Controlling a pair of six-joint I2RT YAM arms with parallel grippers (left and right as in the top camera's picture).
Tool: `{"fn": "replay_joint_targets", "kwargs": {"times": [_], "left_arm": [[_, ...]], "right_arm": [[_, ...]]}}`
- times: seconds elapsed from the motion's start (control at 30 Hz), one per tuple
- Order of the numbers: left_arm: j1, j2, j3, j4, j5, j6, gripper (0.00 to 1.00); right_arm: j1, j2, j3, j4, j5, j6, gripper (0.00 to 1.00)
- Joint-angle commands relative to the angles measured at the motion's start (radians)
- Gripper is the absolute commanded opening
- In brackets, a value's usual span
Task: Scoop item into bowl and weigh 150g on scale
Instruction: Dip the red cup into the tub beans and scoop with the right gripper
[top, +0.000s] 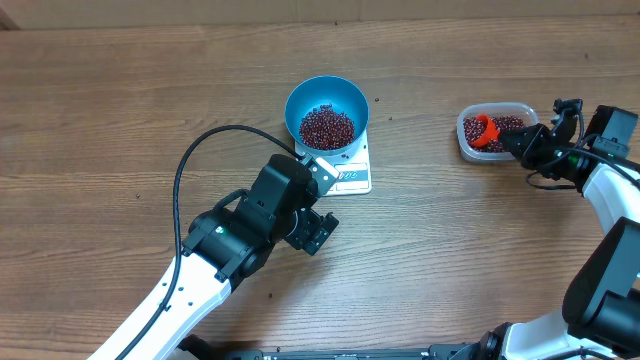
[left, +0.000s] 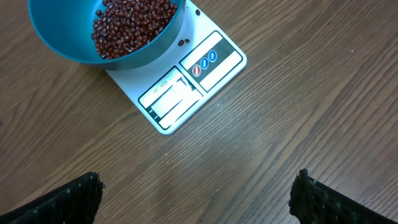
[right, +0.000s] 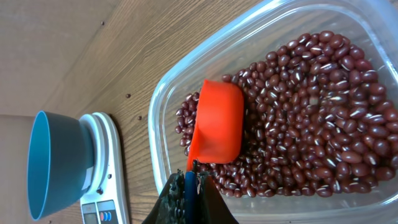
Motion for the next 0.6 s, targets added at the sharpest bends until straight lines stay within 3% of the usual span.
{"fn": "replay_joint_targets", "kwargs": {"times": [0.0, 0.57], "left_arm": [[0.002, 0.007, -0.002, 0.003, -0.007, 0.012, 0.99], [0.002, 0.007, -0.002, 0.004, -0.007, 0.012, 0.99]], "right_arm": [[0.018, 0.052, 0.003, 0.003, 0.04, 0.009, 0.04], [-0.053, 0.052, 0.003, -0.002, -0.105, -0.006, 0.04]]}}
